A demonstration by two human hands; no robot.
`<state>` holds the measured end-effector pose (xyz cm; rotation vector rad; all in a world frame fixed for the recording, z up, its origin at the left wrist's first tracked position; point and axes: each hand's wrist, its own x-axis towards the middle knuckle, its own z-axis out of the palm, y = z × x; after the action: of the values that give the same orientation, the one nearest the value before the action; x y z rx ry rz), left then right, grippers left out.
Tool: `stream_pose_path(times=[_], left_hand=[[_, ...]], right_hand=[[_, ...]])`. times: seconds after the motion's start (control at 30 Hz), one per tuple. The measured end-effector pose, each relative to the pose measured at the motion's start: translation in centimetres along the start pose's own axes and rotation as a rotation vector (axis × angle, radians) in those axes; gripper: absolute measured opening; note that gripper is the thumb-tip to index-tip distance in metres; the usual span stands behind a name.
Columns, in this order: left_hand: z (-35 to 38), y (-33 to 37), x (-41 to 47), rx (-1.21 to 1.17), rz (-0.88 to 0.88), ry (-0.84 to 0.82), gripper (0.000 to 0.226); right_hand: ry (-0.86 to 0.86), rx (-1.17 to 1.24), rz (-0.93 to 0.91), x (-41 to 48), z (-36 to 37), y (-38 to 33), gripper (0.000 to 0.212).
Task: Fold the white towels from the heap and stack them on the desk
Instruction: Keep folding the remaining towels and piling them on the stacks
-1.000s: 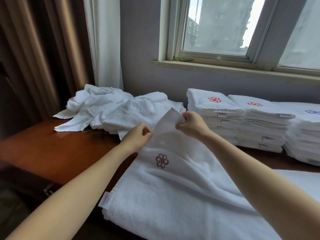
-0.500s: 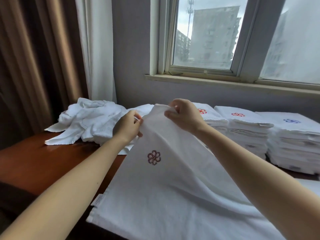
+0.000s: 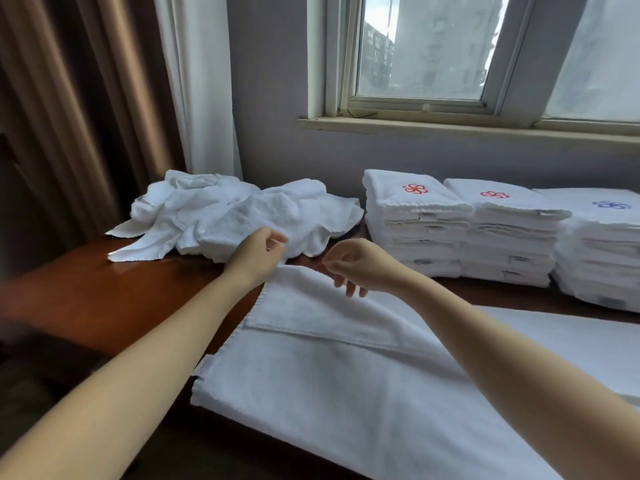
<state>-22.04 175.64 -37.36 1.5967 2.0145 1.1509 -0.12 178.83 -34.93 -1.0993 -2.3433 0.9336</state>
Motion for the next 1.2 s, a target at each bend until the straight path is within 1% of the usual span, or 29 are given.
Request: stream_pose_path(times=[0.1,0.17,0.23,0.33,0.43,0.5,0.53,0.6,0.77,0.9,1.0,1.07,1.13,1.2], left_hand=[[2.9,1.9,-1.9,0.075,0.084,-0.098,0.012],[4.9,3.3,-3.3,0.096,0.131,-0.166,0.018],[6.7,4.6,-4.5,0.132,0.181,-0.215,0.023],[9.4,5.8,-5.9,0.241,0.275,-0.220,0.030],[11.6,5.7,-7.0,0.308,0.374,-0.159,0.032],[12.5,5.1,-7.4,0.326,0.402,-0.129,0.035],[12.9,4.8,-7.4,0.348,0.398,-0.132,0.037],[13.5,4.2,-7.4,0.407,0.375,-0.164,0.046],[13.9,3.4,-6.5,0.525,0.350,-0.310,0.068],[13.8,3.0,-5.9,0.664,0.297,-0.382,0.071],[13.5,3.1,-5.6,0.691,0.266,-0.423,0.070],[13.4,3.1,-5.5,0.689,0.263,-0.427,0.070],[13.3,3.2,-5.6,0.688,0.266,-0.424,0.070],[13.3,3.4,-5.8,0.689,0.264,-0.419,0.070]], right_hand=[[0.126,-0.085,0.090,-1.9,-1.5,3.2,0.022],[0.229,-0.193,0.152,-3.5,-2.4,5.6,0.024],[0.291,-0.286,0.199,-5.1,-3.3,7.7,0.027],[0.258,-0.345,0.246,-7.2,-4.0,10.4,0.027],[0.212,-0.342,0.173,-9.2,-3.1,12.2,0.027],[0.123,-0.403,0.123,-9.8,-2.2,13.1,0.038],[0.078,-0.452,0.127,-9.9,-1.9,13.4,0.043],[0.040,-0.513,0.153,-9.8,-1.7,13.9,0.048],[0.081,-0.566,0.253,-8.9,-2.6,14.7,0.049],[0.120,-0.597,0.302,-8.1,-3.2,15.5,0.049],[0.157,-0.594,0.309,-8.2,-2.9,15.6,0.050],[0.232,-0.587,0.280,-8.7,-2.7,15.5,0.049],[0.290,-0.580,0.190,-9.2,-2.5,15.2,0.046],[0.282,-0.575,0.089,-9.5,-2.2,14.7,0.043]])
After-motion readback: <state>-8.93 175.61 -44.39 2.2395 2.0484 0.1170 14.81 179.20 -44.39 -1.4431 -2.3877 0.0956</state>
